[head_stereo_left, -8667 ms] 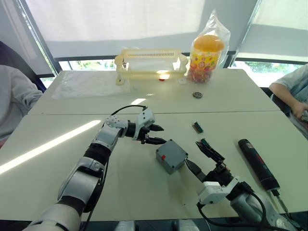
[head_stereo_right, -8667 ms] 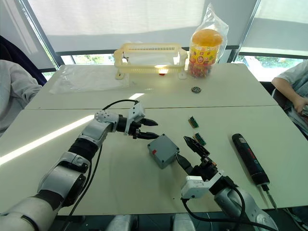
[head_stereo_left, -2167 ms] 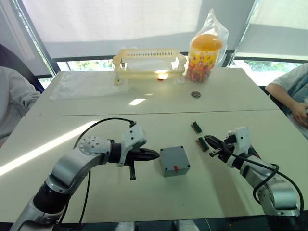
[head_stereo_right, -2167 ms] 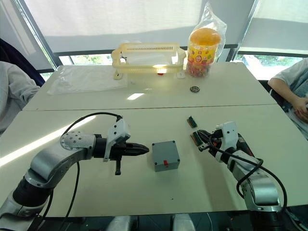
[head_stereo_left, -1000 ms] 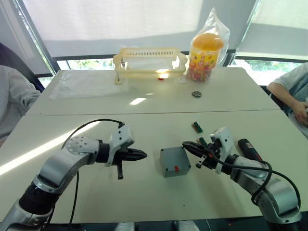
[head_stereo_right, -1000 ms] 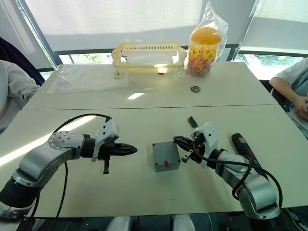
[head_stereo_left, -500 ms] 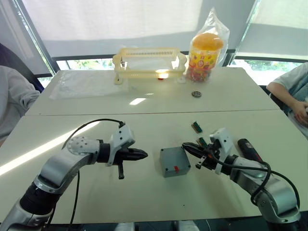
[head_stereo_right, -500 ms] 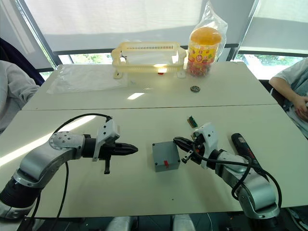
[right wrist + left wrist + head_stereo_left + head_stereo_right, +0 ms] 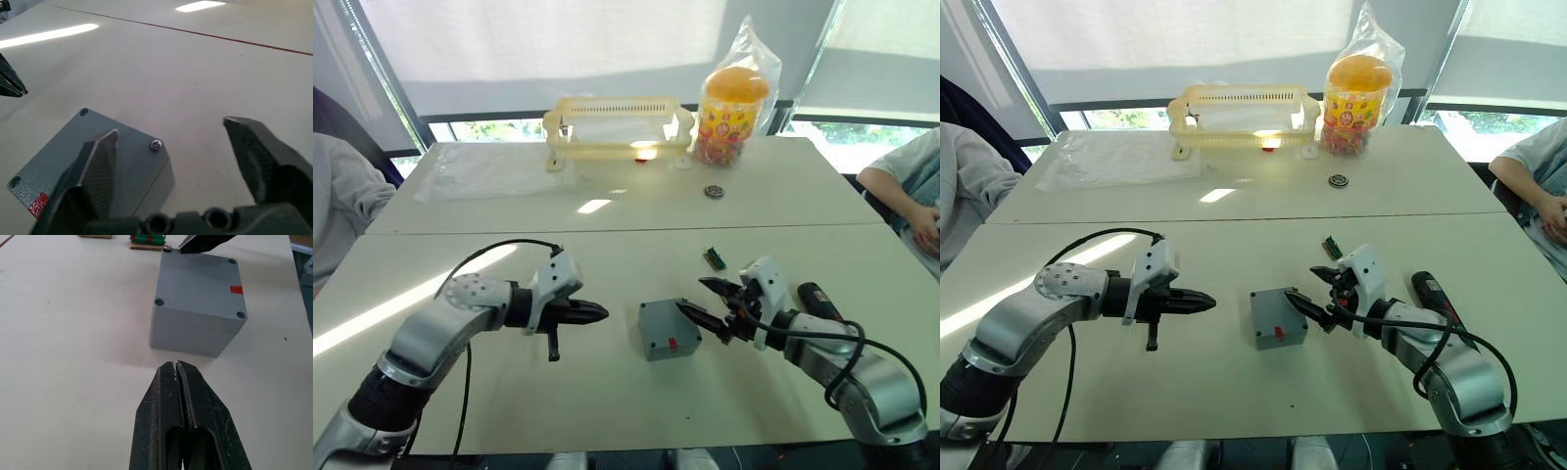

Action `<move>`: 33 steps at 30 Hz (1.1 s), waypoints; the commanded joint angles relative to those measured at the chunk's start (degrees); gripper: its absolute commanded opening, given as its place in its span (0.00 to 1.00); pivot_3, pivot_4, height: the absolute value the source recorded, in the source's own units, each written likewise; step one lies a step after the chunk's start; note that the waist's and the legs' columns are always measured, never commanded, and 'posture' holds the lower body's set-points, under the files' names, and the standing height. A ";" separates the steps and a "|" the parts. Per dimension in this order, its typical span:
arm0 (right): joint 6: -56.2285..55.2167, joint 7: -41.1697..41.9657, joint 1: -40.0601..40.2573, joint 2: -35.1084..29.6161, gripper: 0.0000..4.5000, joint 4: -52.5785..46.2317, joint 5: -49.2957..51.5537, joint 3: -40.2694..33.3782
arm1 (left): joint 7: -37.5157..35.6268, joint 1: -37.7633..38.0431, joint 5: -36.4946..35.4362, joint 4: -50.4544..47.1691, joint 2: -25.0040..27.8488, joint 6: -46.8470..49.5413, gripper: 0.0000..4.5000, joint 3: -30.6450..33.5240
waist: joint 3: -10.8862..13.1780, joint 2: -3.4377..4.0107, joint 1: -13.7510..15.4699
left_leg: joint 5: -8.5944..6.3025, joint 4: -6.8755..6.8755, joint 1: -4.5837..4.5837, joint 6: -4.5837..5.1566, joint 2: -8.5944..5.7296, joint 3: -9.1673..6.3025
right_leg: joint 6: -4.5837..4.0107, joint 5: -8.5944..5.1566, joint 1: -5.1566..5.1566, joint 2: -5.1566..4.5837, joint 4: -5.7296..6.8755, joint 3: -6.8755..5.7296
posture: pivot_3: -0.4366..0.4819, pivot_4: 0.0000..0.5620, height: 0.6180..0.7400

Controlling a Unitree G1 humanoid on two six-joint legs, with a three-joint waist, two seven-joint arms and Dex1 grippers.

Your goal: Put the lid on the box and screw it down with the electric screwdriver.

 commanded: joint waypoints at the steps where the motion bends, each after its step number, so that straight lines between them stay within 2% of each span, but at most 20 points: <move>1: 6.93 -0.39 -1.83 -2.81 0.89 -6.18 10.19 -9.63 | -0.56 -3.92 -3.81 1.29 -0.54 1.29 0.00 4.81 | 0.00 0.00 0.11 | 0.00 0.01 -0.03 0.00 0.00 -0.03 | 0.01 0.01 -0.02 0.00 0.00 -0.03 | 0.48 0.27 1.00; 4: 17.72 -2.97 -5.50 -7.26 0.89 -4.31 22.81 -19.74 | 1.92 -8.58 -5.69 2.17 -2.62 4.11 0.00 6.18 | 0.02 -0.03 0.18 | 0.00 0.09 -0.10 0.00 0.00 -0.09 | 0.09 0.08 0.00 -0.01 -0.01 -0.10 | 0.48 0.27 1.00; 8: 27.06 -1.42 -8.23 -19.05 0.89 3.37 28.11 -28.54 | -0.69 -12.22 -9.80 -0.05 -3.59 5.78 0.00 5.85 | 0.03 0.00 0.15 | 0.00 0.07 -0.18 0.00 -0.03 -0.06 | 0.12 0.10 0.01 -0.04 -0.16 -0.10 | 0.48 0.27 1.00; 9: 27.61 0.02 -7.85 -23.76 0.89 6.47 25.57 -28.70 | -1.85 -12.27 -9.74 -1.13 -3.32 4.96 0.00 4.76 | 0.03 0.01 0.13 | 0.00 0.05 -0.21 0.00 -0.03 -0.06 | 0.14 0.11 -0.01 -0.04 -0.22 -0.11 | 0.48 0.27 1.00; 11: 28.61 6.51 -5.07 -34.95 1.00 11.79 21.35 -26.76 | -4.05 -10.87 -8.16 -3.76 -2.39 2.44 0.00 2.16 | 0.06 0.15 0.10 | -0.01 0.00 -0.25 0.02 -0.03 0.00 | 0.14 0.11 -0.03 -0.04 -0.32 -0.10 | 0.48 0.27 1.00; 12: 28.71 8.93 -3.75 -39.11 1.00 13.76 19.90 -25.65 | -4.49 -9.97 -7.57 -5.05 -1.97 1.70 0.00 1.37 | 0.05 0.18 0.09 | -0.02 -0.01 -0.30 0.04 -0.03 0.04 | 0.14 0.11 -0.09 -0.04 -0.36 -0.08 | 0.48 0.27 1.00; 17: 26.83 19.43 2.41 -51.77 1.00 24.73 13.02 -18.79 | -5.03 -4.91 -4.76 -12.03 1.20 -0.63 0.00 -2.30 | 0.05 0.23 -0.29 | -0.12 -0.04 -0.27 0.22 0.06 0.14 | 0.14 0.11 -0.15 0.05 -0.38 -0.01 | 0.48 0.27 1.00; 22: 20.65 30.70 8.81 -56.51 1.00 32.28 6.86 -12.99 | -1.88 -1.06 -4.68 -17.61 1.51 0.82 0.00 -3.76 | 0.04 0.26 0.09 | -0.12 0.09 -0.31 0.21 0.02 0.20 | -0.06 0.01 -0.13 -0.02 -0.38 0.05 | 0.48 0.27 1.00; 25: 19.50 35.20 11.65 -57.31 1.00 33.31 4.92 -11.73 | 1.46 0.21 -6.05 -19.63 0.48 3.34 0.00 -2.89 | 0.03 0.29 0.04 | -0.12 0.20 -0.31 0.21 0.01 0.24 | -0.05 0.02 -0.07 -0.04 -0.39 0.08 | 0.48 0.27 1.00; 30: 20.33 37.21 14.63 -56.19 1.00 32.04 2.49 -11.51 | 4.51 1.23 -6.55 -21.33 -0.29 5.35 0.00 -3.43 | 0.01 0.33 -0.08 | -0.12 0.16 -0.30 0.21 0.02 0.21 | 0.14 0.12 -0.09 0.00 -0.38 0.06 | 0.48 0.27 1.00; 33: 20.81 35.30 11.88 -54.06 1.00 33.42 1.72 -9.20 | 5.50 1.10 -6.71 -21.28 -1.06 5.85 0.00 -4.05 | 0.00 0.33 -0.03 | -0.12 0.17 -0.29 0.21 0.02 0.20 | 0.14 0.13 -0.08 0.02 -0.37 0.06 | 0.48 0.27 1.00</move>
